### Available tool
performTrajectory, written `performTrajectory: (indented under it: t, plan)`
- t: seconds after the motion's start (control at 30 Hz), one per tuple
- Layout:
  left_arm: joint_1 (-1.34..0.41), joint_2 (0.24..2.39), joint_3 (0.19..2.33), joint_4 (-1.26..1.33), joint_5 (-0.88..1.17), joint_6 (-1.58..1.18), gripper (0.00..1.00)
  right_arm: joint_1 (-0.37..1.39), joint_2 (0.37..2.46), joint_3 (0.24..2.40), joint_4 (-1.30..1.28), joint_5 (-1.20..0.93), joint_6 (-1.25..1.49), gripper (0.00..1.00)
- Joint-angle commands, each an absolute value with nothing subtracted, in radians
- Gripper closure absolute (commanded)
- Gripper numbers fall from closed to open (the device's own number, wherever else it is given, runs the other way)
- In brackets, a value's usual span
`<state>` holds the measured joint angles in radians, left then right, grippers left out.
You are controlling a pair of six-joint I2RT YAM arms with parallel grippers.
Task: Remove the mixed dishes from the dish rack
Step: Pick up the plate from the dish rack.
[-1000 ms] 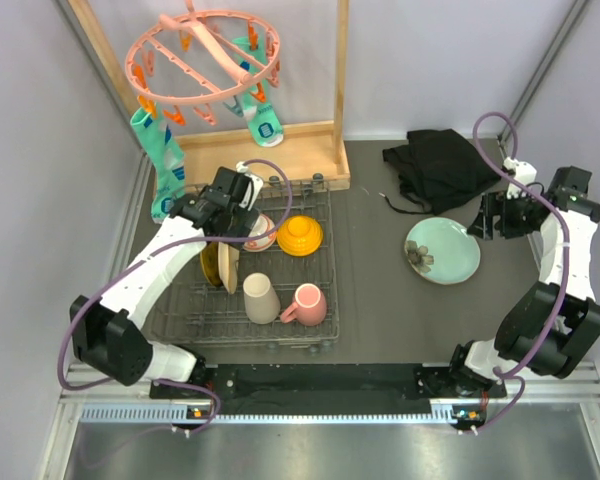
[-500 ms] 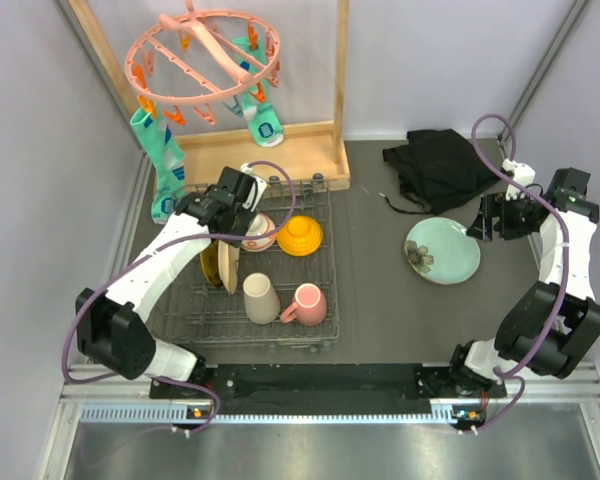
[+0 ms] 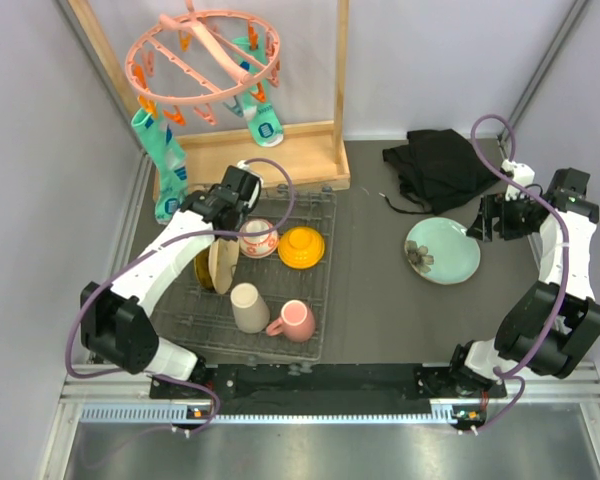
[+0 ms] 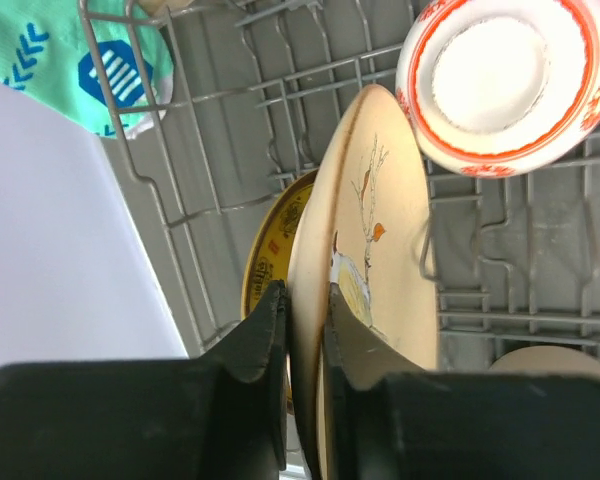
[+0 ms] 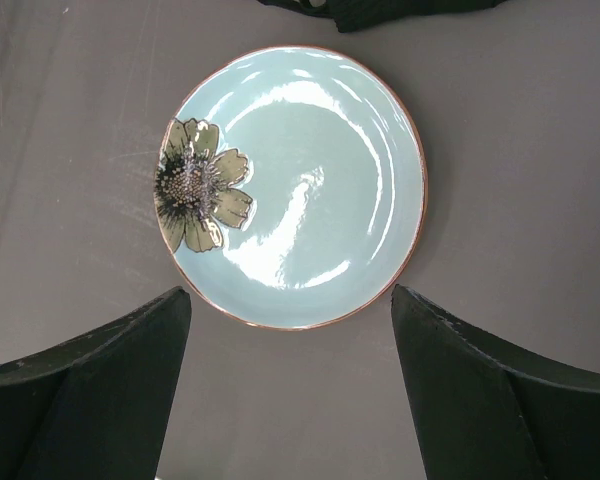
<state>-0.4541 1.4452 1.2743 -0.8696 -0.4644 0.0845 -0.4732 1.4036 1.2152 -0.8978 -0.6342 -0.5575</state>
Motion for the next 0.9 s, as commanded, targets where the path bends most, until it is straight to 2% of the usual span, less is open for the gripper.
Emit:
performTrajectory:
  t: [0.0, 0.87]
  plan:
    - [-0.469, 1.448, 1.342, -0.857, -0.333, 0.121, 0.99, -0.468, 1.402, 1.215, -0.87, -0.663, -0.577, 0.19]
    - [-0.471, 1.525, 1.466, -0.887, -0.376, 0.045, 1.0, -0.468, 1.414, 1.201, -0.876, -0.68, -0.594, 0.19]
